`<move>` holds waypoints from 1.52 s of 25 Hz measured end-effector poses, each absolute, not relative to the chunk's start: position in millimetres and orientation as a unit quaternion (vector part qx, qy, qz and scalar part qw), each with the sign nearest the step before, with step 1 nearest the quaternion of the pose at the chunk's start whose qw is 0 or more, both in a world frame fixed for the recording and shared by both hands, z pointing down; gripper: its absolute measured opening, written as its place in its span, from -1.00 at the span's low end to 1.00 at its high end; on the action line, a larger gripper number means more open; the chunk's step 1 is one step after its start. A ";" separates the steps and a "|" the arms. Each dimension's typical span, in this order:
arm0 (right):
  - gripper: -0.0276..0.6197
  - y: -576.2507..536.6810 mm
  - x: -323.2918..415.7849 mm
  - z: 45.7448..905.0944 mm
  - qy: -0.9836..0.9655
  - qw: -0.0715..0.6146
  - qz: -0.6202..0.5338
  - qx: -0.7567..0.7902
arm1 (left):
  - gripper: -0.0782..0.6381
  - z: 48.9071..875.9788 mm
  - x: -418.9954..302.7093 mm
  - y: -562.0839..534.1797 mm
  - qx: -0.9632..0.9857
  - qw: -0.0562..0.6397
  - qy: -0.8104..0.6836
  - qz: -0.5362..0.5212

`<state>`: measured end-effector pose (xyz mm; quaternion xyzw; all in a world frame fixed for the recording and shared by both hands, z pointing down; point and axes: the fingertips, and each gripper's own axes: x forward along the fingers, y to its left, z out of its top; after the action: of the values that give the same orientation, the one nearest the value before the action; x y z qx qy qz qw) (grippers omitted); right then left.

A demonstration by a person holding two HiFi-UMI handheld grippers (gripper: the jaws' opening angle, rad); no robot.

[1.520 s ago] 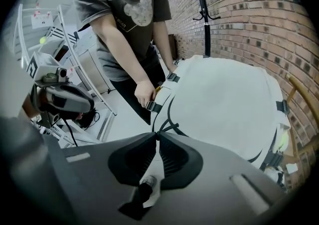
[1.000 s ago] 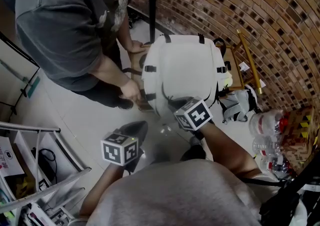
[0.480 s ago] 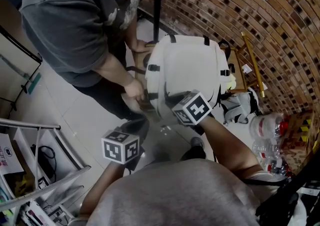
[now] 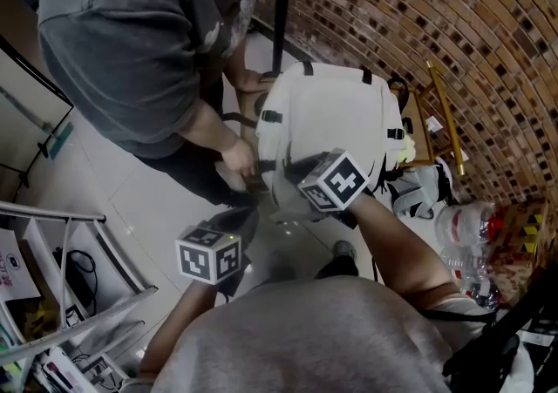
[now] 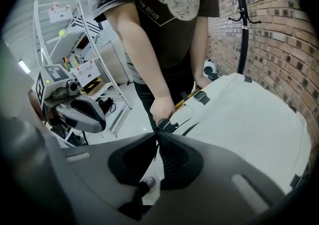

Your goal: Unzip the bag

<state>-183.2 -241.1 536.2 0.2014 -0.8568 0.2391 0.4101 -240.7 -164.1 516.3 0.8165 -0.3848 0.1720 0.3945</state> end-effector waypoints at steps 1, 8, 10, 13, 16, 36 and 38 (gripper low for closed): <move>-0.85 -240.3 -185.8 536.5 -0.858 0.414 0.236 0.193 | -0.78 516.2 -241.4 -164.9 0.816 0.394 -0.386 0.171; -0.85 -257.0 -196.8 532.0 -0.860 0.413 0.240 0.180 | -0.78 518.6 -243.1 -165.4 0.813 0.403 -0.385 0.168; -0.85 -263.1 -198.0 530.7 -0.860 0.410 0.245 0.181 | -0.78 519.4 -244.0 -164.8 0.813 0.405 -0.384 0.167; -0.85 -271.7 -199.6 527.4 -0.859 0.405 0.253 0.182 | -0.78 522.2 -245.7 -165.8 0.812 0.403 -0.384 0.172; -0.85 -278.6 -200.5 523.4 -0.860 0.395 0.268 0.180 | -0.78 523.7 -243.1 -171.6 0.815 0.398 -0.381 0.179; -0.85 -340.9 -219.8 517.0 -0.862 0.377 0.284 0.186 | -0.78 525.8 -256.1 -177.1 0.796 0.420 -0.406 0.159; -0.85 -346.4 -216.1 516.2 -0.861 0.372 0.288 0.194 | -0.78 525.7 -257.3 -176.2 0.795 0.422 -0.407 0.157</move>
<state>-216.1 -346.4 516.2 0.1942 -0.8607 0.2878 0.3723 -257.3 -176.2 525.7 0.7949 -0.4072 0.1566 0.4216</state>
